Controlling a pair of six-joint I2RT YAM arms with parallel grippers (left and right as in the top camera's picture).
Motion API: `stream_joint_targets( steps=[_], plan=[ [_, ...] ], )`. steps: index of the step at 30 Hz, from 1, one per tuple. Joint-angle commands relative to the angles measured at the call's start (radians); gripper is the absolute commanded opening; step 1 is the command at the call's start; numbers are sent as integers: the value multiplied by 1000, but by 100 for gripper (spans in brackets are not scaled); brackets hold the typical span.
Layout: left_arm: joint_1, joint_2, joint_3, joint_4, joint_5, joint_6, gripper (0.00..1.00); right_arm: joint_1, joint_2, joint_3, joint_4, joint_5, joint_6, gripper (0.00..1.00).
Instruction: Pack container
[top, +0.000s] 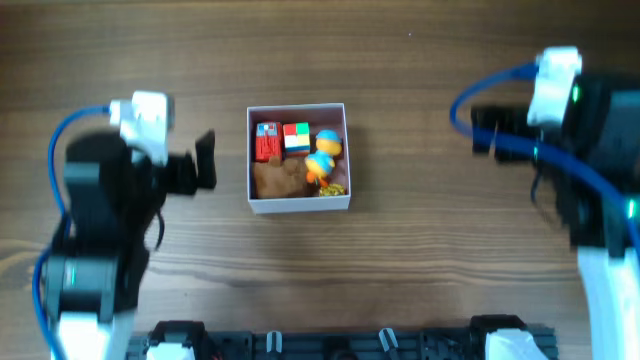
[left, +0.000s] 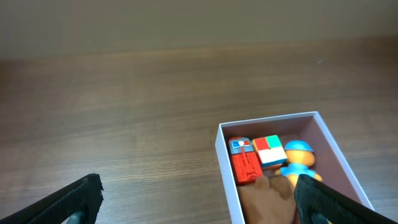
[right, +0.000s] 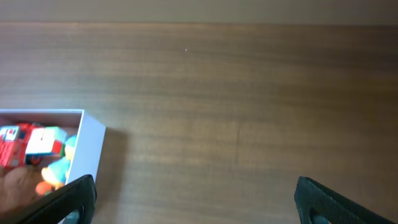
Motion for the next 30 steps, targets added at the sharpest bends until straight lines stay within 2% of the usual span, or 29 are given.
stream_joint_targets(
  steps=[1, 3, 5, 7, 10, 14, 15, 16, 19, 22, 30],
  plan=[
    [-28, -205, -107, 6, -66, -14, 100, 23, -243, -150, 51, 14, 22, 100],
    [-93, -376, -182, -18, -140, -14, 100, 56, -436, -251, 78, 14, 23, 100],
    [-146, -503, -229, -56, -180, -14, 100, 71, -542, -306, 68, 14, 26, 100],
    [-180, -611, -244, -142, -183, -14, 100, 72, -634, -387, 6, 17, 67, 100],
    [-189, -709, -262, -251, -217, -15, 100, 72, -688, -502, 47, 18, 111, 100],
    [-189, -714, -343, -230, -270, -17, 100, 72, -679, -555, 52, 17, 112, 100],
    [-189, -714, -383, -200, -295, -17, 100, 72, -678, -561, 63, 17, 112, 100],
    [-189, -713, -505, -77, -302, -17, 100, 72, -678, -604, 79, 52, 35, 100],
    [-189, -712, -586, -28, -301, -17, 100, 72, -678, -696, 127, 37, 50, 100],
    [-189, -712, -597, -26, -302, -17, 100, 72, -678, -750, 151, 9, 48, 100],
    [-189, -712, -597, -79, -309, -17, 100, 72, -678, -750, 146, 9, 48, 100]
  ],
)
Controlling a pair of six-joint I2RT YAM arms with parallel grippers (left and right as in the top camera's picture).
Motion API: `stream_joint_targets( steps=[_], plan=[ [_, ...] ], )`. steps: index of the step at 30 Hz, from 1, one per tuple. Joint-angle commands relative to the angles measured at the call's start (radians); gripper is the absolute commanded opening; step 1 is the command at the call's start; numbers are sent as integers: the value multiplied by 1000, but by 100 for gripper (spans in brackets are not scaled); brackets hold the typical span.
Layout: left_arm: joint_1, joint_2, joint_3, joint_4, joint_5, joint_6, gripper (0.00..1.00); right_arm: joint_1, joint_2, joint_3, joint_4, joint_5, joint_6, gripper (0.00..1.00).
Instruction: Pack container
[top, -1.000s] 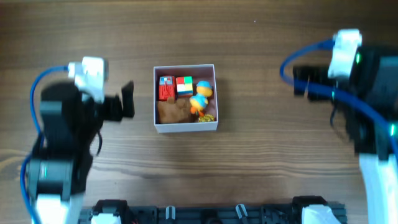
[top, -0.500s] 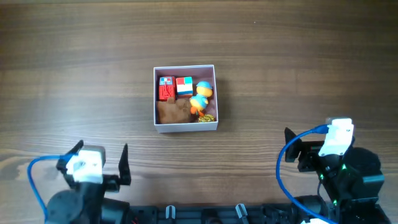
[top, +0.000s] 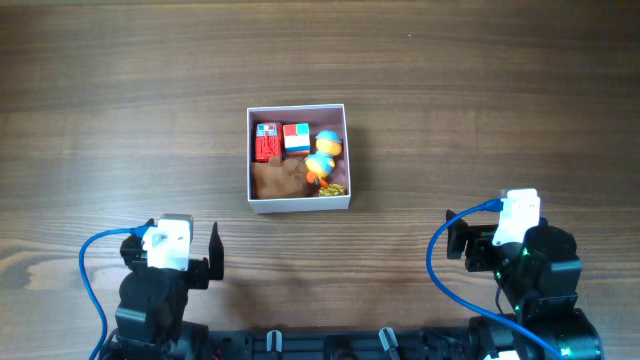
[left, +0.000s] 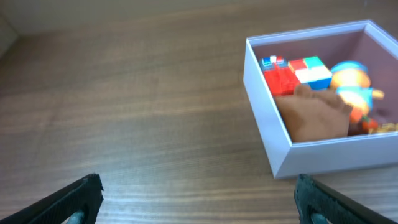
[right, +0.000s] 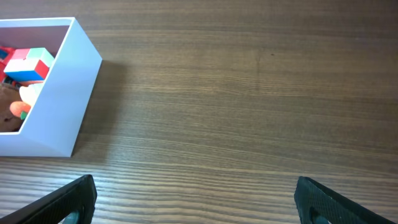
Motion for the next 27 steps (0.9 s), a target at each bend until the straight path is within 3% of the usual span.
stream_joint_targets(
  steps=[1, 20, 23, 27],
  plan=[
    [-7, -3, -5, -9, -17, -10, 100, 5, -7, -2, 1, -8, -11, 100],
    [-7, -3, -5, -52, -16, -10, 100, 5, -51, -5, -21, 2, -25, 100],
    [-7, -3, -5, -52, -17, -10, 100, 5, -188, -116, 79, -68, -43, 100],
    [-7, -3, -5, -52, -17, -10, 100, 5, -357, -359, 393, -171, -43, 100]
  ],
)
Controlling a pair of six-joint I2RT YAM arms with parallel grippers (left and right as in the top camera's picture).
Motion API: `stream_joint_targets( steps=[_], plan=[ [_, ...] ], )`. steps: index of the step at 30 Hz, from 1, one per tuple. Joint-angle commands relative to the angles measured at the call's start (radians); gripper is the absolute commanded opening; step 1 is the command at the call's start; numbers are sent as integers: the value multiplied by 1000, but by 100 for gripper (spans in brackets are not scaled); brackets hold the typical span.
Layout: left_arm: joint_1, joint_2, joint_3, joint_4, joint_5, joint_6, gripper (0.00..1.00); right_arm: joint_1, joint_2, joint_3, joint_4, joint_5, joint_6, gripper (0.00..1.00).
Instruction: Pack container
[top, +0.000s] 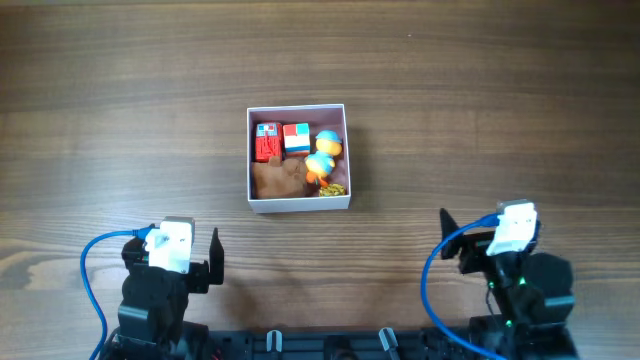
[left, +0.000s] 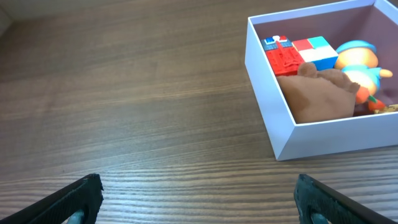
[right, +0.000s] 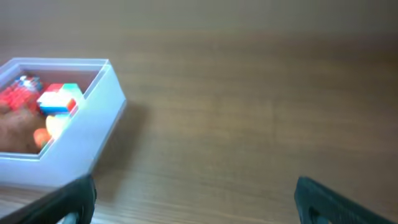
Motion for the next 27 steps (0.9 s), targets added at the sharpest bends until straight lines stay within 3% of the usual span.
stream_joint_targets(
  steps=[1, 7, 27],
  plan=[
    [-7, -3, -4, 1, -16, -10, 100, 5, -108, -156, 206, -100, -10, 100],
    [-7, -3, -4, 1, -16, -10, 100, 5, -125, -304, 576, -80, -107, 100],
    [-7, -3, -4, 1, -16, -10, 100, 5, -125, -313, 543, -16, -117, 100]
  ],
)
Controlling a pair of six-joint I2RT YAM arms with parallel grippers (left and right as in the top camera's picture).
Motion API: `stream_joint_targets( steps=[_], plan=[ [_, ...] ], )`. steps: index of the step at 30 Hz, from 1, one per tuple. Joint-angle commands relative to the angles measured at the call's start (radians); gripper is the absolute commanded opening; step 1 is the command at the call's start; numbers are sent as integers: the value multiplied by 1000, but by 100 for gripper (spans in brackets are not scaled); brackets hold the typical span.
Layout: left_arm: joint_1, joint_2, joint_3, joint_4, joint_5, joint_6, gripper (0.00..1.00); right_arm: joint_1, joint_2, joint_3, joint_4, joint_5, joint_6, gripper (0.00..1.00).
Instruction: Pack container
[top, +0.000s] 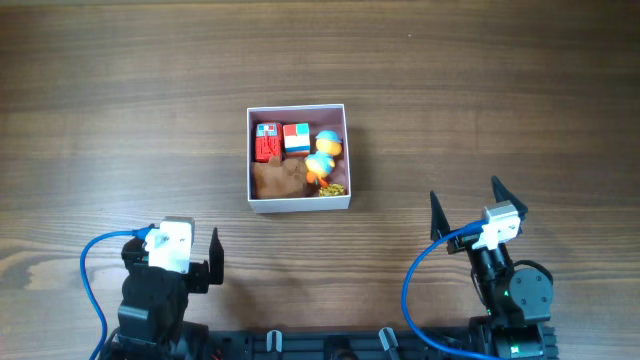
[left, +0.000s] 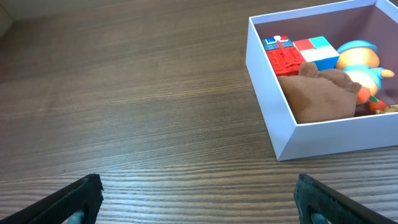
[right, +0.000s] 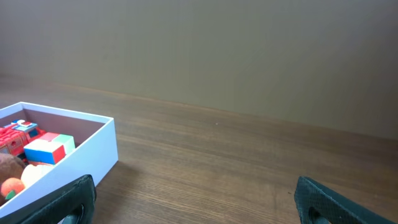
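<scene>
The white box (top: 298, 204) sits mid-table, also seen in the left wrist view (left: 323, 135) and the right wrist view (right: 84, 155). It holds a red brick toy (top: 267, 142), a coloured cube (top: 296, 137), a blue-and-orange duck figure (top: 323, 153) and a brown plush (top: 279, 179). My left gripper (left: 199, 202) is open and empty, low at the near edge, left of and short of the box. My right gripper (top: 466, 204) is open and empty at the near right, tipped up towards the far wall.
A small yellow piece (top: 333, 188) lies in the box's near right corner. Bare wooden tabletop (top: 450, 90) surrounds the box. A dark rail (top: 330, 345) runs along the near edge between the two arm bases. A plain wall (right: 249, 50) stands behind the table.
The right arm has drawn in slightly to the left and tipped its wrist upward, so its camera now shows the back wall. The left arm and the box contents have not moved.
At first both arms were raised beside the packed box, the left close to its left side and the right far off to the right, both open. Then both were down at the near edge, open and empty. The right wrist has since tilted upward.
</scene>
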Motion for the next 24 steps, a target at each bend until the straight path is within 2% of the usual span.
stream_joint_targets(
  steps=[1, 10, 12, 16, 19, 24],
  plan=[
    [-7, -3, -4, 2, -13, -10, 100, 4, -12, -2, 3, 18, -12, 100],
    [6, -4, -4, 2, -27, -11, 100, 4, -11, -2, 3, 18, -12, 100],
    [41, -11, -4, 3, 73, -78, 100, 4, -11, -2, 3, 18, -12, 100],
    [106, -71, -13, 40, 166, -79, 100, 4, -11, -2, 3, 18, -12, 100],
    [117, -140, -114, 210, 183, -90, 100, 4, -11, -2, 3, 18, -12, 100],
    [117, -142, -317, 580, 243, -99, 100, 4, -11, -2, 3, 18, -12, 100]
  ],
)
